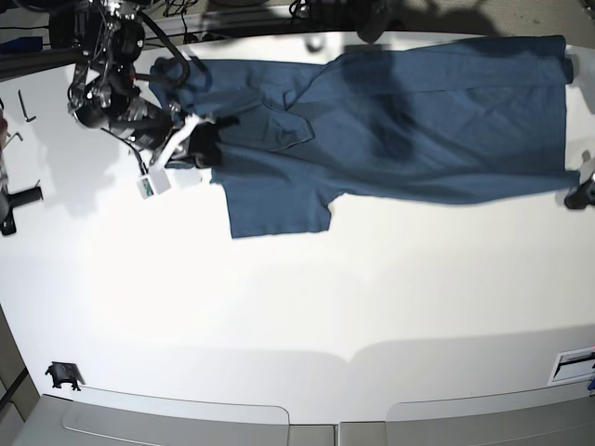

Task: Fold the T-shirt properly
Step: 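Drag the shirt with both grippers toward the robot, folding it lengthwise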

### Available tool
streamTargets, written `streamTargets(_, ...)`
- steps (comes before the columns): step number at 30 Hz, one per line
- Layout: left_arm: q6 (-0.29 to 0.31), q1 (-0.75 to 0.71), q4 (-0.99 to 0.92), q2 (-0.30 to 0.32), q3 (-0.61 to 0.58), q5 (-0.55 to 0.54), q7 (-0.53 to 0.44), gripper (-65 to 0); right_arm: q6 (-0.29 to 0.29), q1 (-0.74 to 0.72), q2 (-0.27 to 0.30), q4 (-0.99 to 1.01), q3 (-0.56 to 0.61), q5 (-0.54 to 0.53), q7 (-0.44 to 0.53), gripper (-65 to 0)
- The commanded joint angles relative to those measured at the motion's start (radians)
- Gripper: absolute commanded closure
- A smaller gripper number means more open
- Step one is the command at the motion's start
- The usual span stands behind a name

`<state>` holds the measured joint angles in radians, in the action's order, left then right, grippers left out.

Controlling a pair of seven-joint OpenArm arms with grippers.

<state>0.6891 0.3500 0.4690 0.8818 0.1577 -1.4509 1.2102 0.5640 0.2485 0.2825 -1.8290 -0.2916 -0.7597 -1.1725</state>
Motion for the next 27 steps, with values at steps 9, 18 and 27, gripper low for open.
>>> streamTargets(9,0.009,-0.201,0.237,0.069,0.026,-0.033,0.037,0.0,0.005,0.112,0.011,-0.108,-0.129,-0.026,0.017,0.0)
streamTargets(18,0.009,-0.345,0.316,0.069,0.103,-0.033,0.062,0.0,0.005,0.177,0.011,-0.113,-0.186,-0.079,-0.043,0.0)
streamTargets(27,0.009,-0.403,0.316,0.069,0.103,-0.033,0.092,0.0,0.000,0.176,0.011,-0.113,-0.187,0.027,-0.040,0.0)
